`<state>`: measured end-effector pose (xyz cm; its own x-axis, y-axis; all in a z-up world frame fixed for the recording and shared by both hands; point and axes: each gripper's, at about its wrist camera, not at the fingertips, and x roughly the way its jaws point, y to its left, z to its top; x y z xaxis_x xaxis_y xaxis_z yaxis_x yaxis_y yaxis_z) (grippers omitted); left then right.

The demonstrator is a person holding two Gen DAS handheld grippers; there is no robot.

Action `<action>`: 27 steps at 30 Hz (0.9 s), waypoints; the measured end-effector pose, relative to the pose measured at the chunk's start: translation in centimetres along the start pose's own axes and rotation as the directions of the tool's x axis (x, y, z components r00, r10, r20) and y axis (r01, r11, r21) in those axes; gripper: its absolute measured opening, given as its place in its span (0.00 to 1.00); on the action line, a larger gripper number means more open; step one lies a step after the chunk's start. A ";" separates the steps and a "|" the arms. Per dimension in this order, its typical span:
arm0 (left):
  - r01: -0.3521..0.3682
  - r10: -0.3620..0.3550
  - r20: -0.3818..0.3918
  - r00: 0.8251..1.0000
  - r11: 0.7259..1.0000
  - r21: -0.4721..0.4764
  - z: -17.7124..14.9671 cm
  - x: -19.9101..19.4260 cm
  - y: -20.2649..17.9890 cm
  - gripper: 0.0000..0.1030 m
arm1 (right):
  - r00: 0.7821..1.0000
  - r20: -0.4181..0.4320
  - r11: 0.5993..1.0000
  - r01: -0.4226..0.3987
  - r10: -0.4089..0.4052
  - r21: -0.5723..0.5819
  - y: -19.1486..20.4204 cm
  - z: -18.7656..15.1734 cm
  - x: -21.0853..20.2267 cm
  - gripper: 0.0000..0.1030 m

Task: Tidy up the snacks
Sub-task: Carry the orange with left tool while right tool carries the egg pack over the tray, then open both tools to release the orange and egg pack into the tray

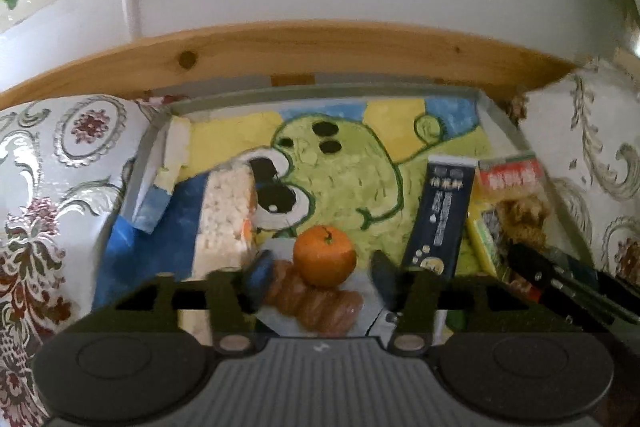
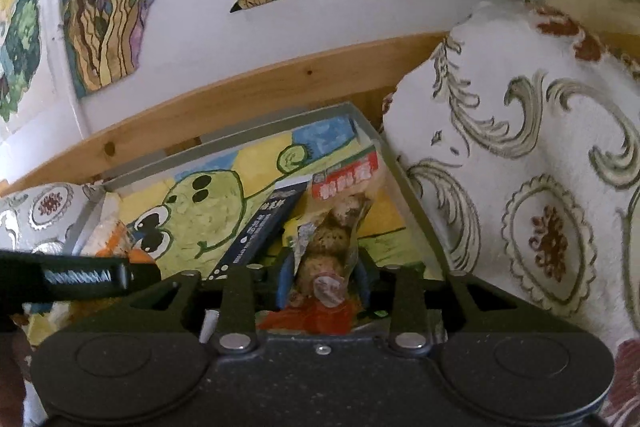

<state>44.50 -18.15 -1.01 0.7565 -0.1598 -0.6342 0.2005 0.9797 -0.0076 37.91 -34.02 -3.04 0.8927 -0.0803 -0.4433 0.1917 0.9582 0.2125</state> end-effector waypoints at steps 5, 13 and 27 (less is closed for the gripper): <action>-0.019 0.021 0.069 0.997 0.999 -0.030 0.1 -1.8 0.6 0.81 | 0.999 0.042 0.997 0.023 -0.020 -0.069 0.4 0.6 -1.5 0.56; -0.057 0.085 0.180 0.980 0.987 -0.153 0.3 -5.9 2.6 0.98 | 0.989 0.144 0.992 0.050 -0.033 -0.117 0.2 1.5 -5.6 0.82; -0.106 0.159 0.251 0.955 0.971 -0.213 -2.6 -13.8 4.8 1.00 | 0.952 0.308 0.987 0.043 0.006 -0.154 0.3 2.0 -15.1 0.98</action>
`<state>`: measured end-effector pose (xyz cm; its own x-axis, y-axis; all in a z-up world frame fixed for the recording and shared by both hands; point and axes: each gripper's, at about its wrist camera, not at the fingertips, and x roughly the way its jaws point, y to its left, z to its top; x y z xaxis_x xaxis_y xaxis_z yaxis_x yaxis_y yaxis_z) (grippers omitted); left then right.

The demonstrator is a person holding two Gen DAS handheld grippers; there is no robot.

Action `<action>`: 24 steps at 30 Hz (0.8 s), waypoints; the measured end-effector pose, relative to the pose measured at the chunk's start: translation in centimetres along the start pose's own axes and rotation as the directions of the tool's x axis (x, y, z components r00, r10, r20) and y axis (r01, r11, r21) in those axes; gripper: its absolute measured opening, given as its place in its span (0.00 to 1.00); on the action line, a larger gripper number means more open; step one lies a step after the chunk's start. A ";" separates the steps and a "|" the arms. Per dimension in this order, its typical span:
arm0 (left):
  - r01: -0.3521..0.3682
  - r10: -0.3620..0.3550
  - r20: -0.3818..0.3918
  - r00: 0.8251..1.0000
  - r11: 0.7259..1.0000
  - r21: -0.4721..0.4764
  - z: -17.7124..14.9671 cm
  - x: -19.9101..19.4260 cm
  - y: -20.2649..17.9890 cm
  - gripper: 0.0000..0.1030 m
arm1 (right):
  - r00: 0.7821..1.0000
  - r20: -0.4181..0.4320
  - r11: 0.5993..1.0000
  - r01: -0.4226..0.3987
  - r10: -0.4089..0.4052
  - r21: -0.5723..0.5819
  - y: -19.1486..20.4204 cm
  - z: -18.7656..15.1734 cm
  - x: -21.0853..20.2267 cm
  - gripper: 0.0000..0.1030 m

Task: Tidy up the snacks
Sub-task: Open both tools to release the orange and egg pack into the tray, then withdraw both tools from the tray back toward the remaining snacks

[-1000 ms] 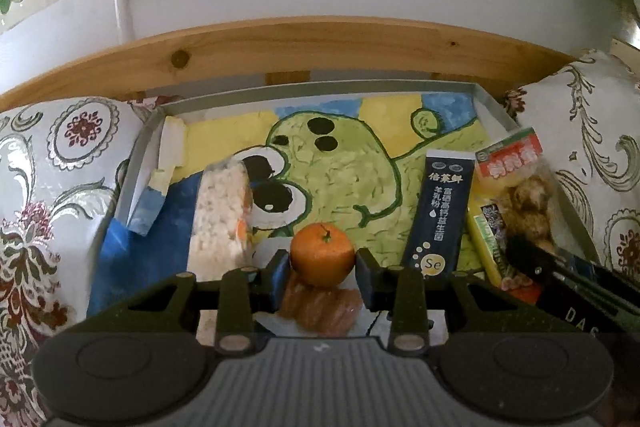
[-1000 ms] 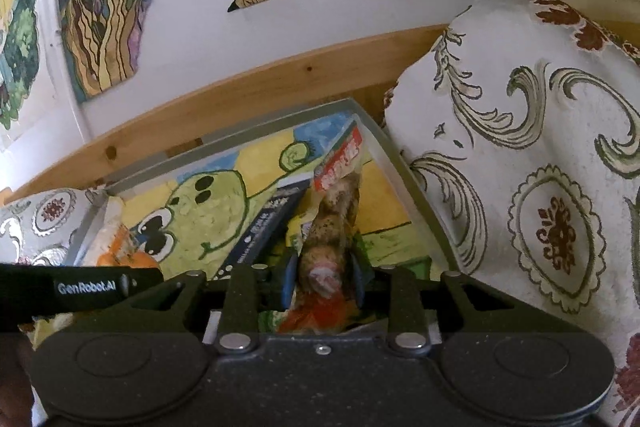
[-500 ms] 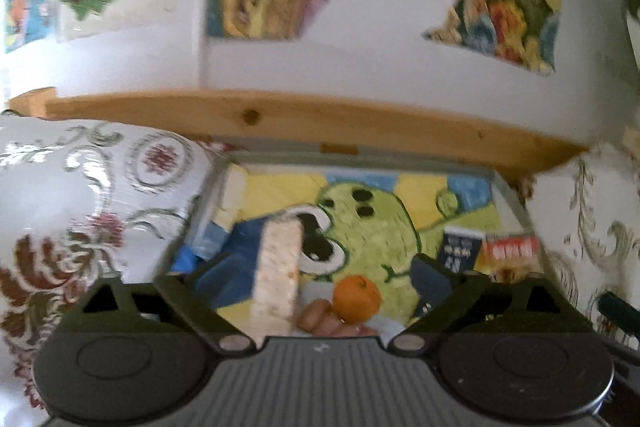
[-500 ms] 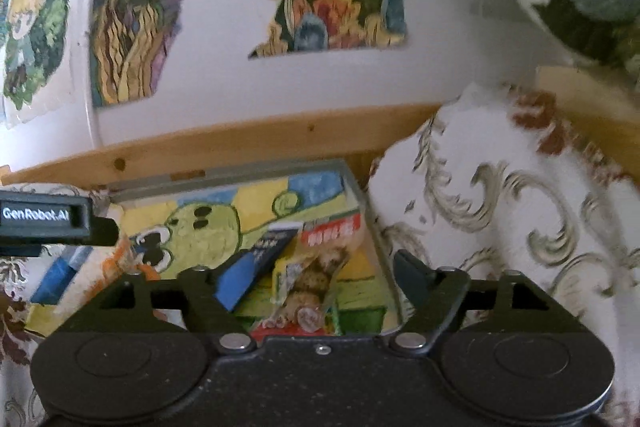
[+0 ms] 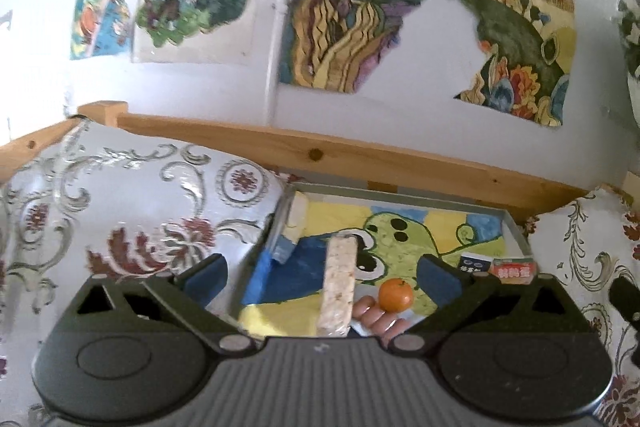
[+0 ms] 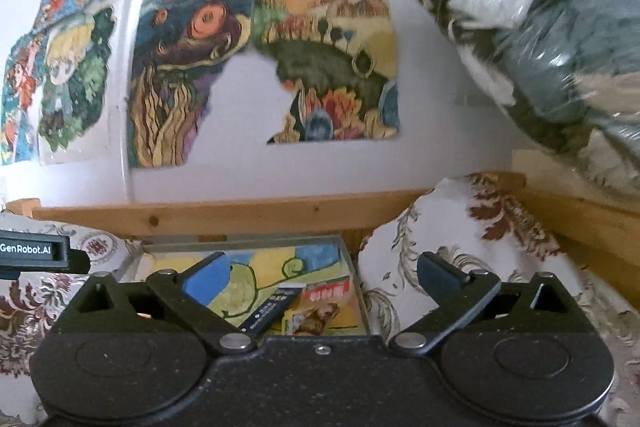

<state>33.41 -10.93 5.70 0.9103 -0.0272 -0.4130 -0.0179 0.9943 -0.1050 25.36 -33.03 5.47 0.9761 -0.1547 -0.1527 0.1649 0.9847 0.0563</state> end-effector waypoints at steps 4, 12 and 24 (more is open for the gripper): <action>-0.008 0.008 0.018 1.000 1.000 -0.014 -0.4 -2.2 0.7 1.00 | 1.000 0.022 1.000 -0.009 0.009 -0.002 -0.2 0.0 -2.7 0.99; 0.002 -0.001 0.029 1.000 1.000 -0.024 -2.2 -5.8 1.7 1.00 | 0.999 0.038 1.000 -0.016 0.017 -0.014 0.1 -0.6 -7.5 0.99; 0.008 -0.008 0.033 0.999 1.000 -0.025 -5.4 -10.8 4.4 1.00 | 1.000 0.009 0.999 -0.011 0.012 -0.045 1.2 -2.7 -14.3 0.99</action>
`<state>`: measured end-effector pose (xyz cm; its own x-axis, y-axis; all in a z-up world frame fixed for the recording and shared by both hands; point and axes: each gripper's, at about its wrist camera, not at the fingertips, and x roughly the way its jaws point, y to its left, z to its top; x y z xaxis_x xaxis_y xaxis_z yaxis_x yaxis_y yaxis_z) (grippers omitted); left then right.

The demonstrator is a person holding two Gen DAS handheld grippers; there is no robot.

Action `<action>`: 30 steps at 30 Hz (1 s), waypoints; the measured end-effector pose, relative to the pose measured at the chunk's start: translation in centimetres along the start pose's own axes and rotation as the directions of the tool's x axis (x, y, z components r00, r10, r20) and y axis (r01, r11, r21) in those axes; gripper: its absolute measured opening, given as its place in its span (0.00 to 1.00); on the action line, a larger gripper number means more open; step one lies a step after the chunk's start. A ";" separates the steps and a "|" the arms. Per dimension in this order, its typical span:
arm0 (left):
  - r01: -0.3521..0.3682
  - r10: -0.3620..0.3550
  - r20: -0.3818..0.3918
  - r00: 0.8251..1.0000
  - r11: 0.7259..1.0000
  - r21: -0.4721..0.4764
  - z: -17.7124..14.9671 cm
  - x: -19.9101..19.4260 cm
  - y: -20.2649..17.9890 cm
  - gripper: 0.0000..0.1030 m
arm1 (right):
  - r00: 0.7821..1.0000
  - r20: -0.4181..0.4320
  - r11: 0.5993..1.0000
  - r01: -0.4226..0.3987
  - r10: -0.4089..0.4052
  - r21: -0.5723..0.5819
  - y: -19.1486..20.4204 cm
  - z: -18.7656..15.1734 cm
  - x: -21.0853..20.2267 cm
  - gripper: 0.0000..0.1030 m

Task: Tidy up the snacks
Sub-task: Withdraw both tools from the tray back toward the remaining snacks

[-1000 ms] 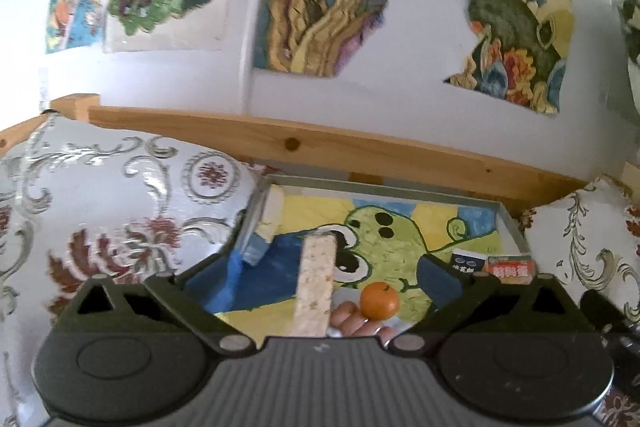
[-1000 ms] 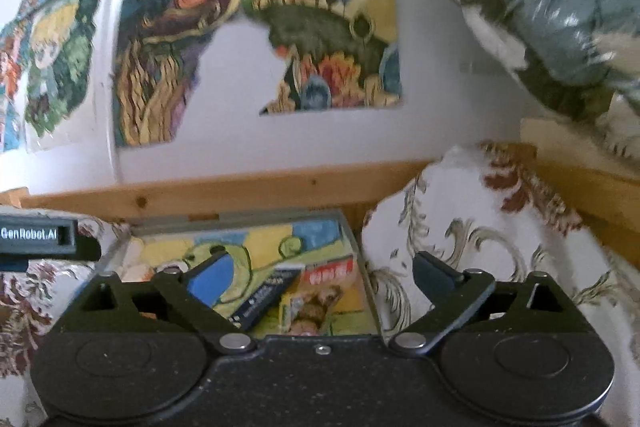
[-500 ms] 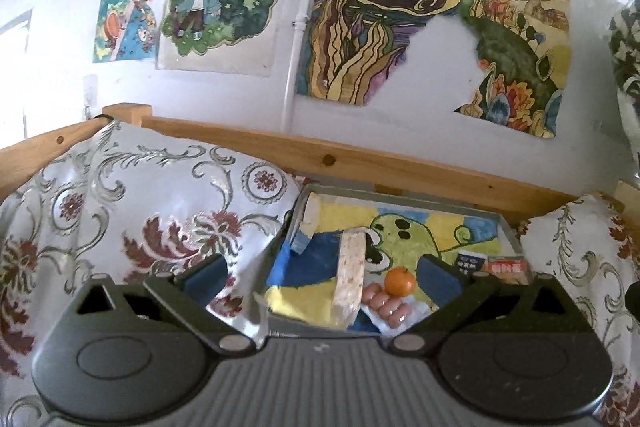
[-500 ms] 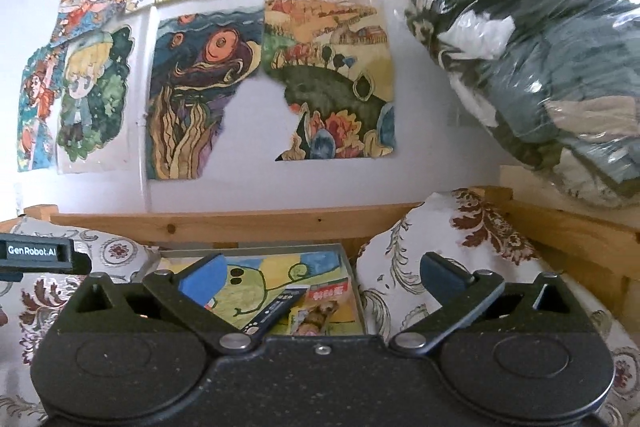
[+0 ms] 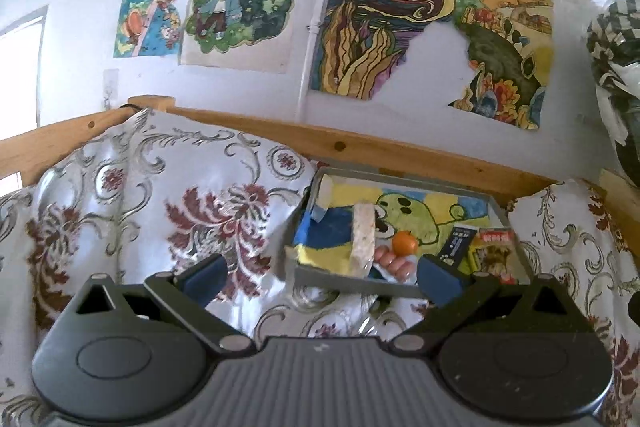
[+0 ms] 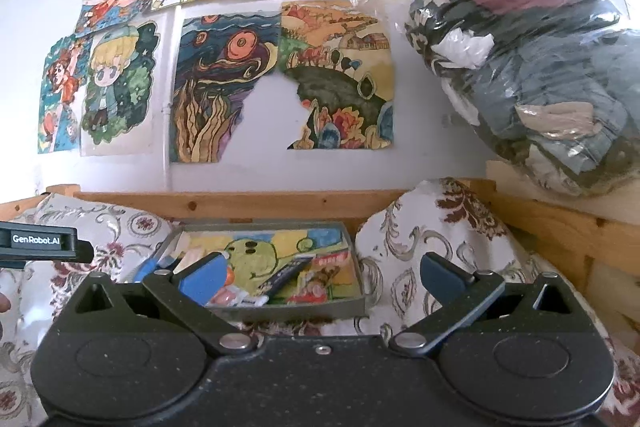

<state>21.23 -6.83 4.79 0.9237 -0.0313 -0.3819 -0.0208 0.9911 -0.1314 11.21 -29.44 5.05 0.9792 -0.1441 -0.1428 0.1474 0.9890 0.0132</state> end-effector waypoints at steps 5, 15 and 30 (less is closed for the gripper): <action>-0.010 0.010 -0.013 1.000 1.000 -0.005 -1.3 -1.6 1.5 1.00 | 0.999 -0.048 1.000 0.002 -0.002 -0.001 0.4 -0.9 -1.7 0.99; -0.024 0.026 -0.109 0.994 1.000 0.018 -4.6 -3.6 4.4 1.00 | 0.983 -0.182 1.000 -0.014 0.018 0.027 1.5 -3.1 -3.8 0.99; -0.008 0.031 -0.216 0.976 0.994 0.108 -8.7 -5.3 6.1 1.00 | 0.928 -0.367 0.997 -0.063 0.072 0.036 3.4 -5.6 -5.7 0.99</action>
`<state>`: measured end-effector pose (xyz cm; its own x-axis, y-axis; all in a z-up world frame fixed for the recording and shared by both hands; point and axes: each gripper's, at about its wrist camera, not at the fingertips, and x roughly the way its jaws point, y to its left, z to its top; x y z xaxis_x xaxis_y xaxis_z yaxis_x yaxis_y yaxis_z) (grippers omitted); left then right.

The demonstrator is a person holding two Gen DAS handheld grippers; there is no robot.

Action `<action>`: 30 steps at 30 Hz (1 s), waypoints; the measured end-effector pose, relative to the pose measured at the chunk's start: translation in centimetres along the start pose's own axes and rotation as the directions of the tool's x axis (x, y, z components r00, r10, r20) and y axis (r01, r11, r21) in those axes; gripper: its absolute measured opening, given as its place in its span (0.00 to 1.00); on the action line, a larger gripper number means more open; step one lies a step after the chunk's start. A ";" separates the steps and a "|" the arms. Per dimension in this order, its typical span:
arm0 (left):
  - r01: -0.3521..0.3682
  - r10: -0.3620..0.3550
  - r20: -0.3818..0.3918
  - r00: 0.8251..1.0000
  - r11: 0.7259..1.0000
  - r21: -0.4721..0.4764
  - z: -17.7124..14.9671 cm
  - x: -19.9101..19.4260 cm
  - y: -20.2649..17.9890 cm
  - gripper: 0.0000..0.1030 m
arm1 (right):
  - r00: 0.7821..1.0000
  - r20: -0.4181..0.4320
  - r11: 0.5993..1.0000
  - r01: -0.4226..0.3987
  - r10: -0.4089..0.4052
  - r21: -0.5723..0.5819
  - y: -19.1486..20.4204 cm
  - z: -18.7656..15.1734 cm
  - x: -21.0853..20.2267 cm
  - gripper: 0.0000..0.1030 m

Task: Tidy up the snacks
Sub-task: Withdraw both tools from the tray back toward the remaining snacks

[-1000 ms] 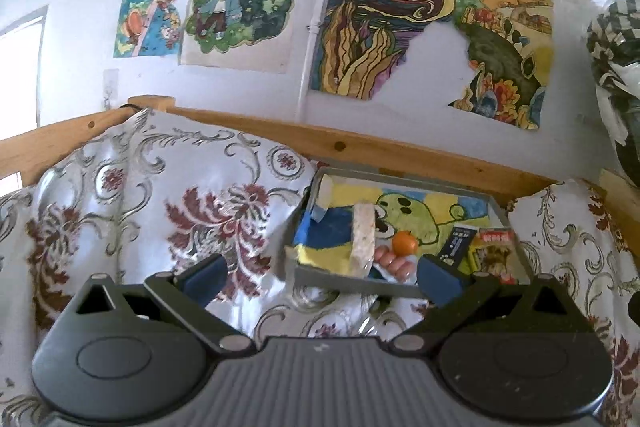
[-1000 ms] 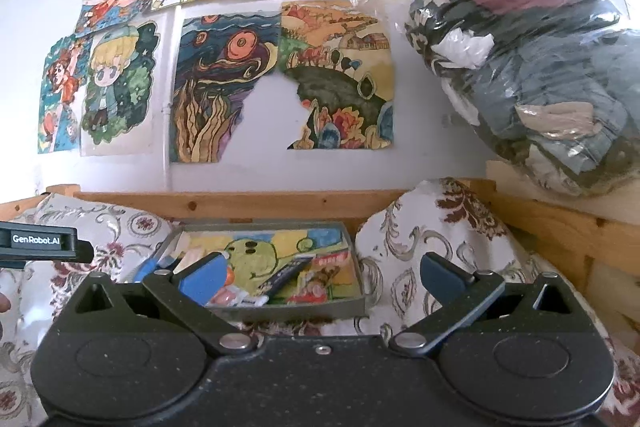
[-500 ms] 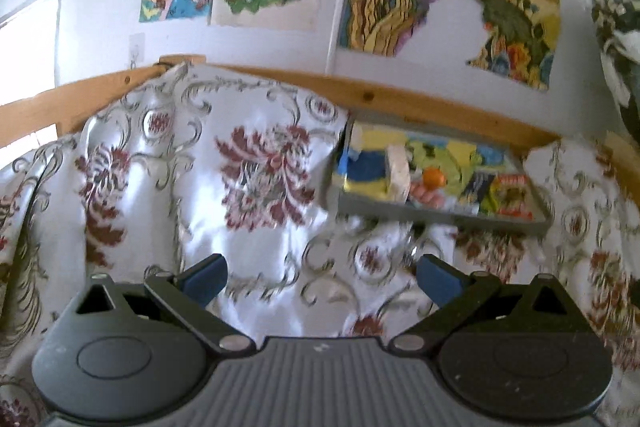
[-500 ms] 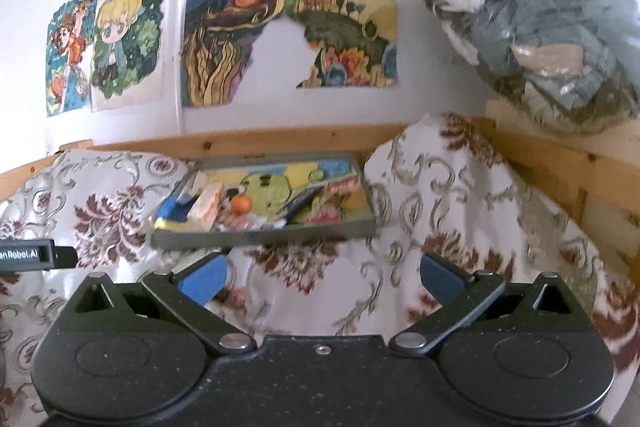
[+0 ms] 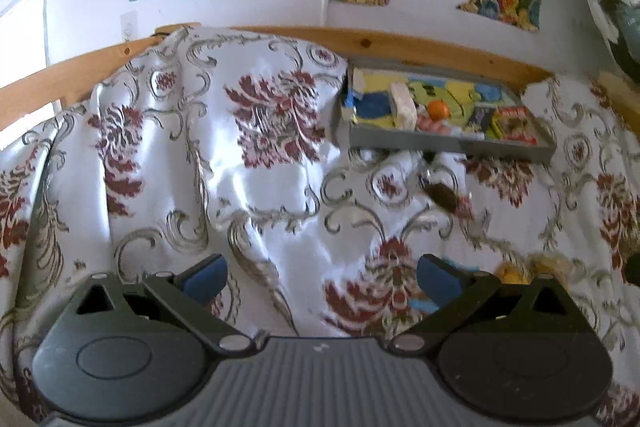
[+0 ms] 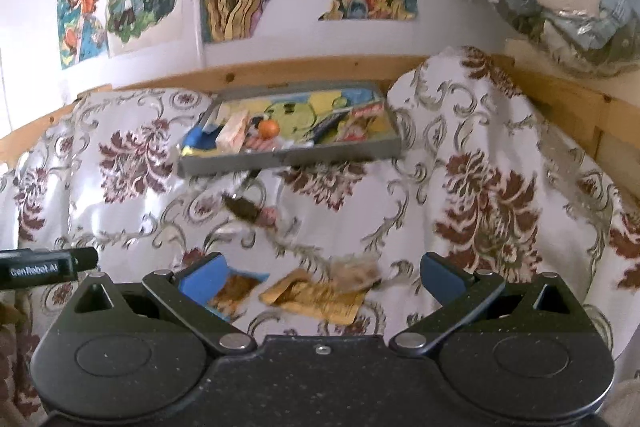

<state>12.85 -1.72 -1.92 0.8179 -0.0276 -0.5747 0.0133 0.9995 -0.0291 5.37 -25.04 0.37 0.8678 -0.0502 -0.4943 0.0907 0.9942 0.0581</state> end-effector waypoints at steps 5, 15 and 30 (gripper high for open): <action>0.035 -0.033 -0.058 0.998 0.999 0.038 -1.0 0.0 -0.7 1.00 | 0.997 -0.075 1.000 -0.001 0.001 0.000 0.4 -0.5 0.5 0.99; 0.049 -0.041 -0.137 0.990 0.997 0.061 -1.5 1.2 -1.5 1.00 | 0.979 -0.202 0.999 0.021 -0.012 0.041 -0.2 -0.8 2.2 0.99; 0.153 -0.132 -0.148 0.980 0.979 0.138 -1.8 2.7 -4.1 1.00 | 0.955 -0.289 0.997 -0.070 0.070 0.009 -1.9 1.7 5.2 0.99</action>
<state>13.98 -5.90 -4.87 0.7146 -0.1615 -0.6807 0.2170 0.9762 -0.0037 10.58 -27.33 -0.84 0.6936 0.0493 -0.7187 0.0339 0.9943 0.1009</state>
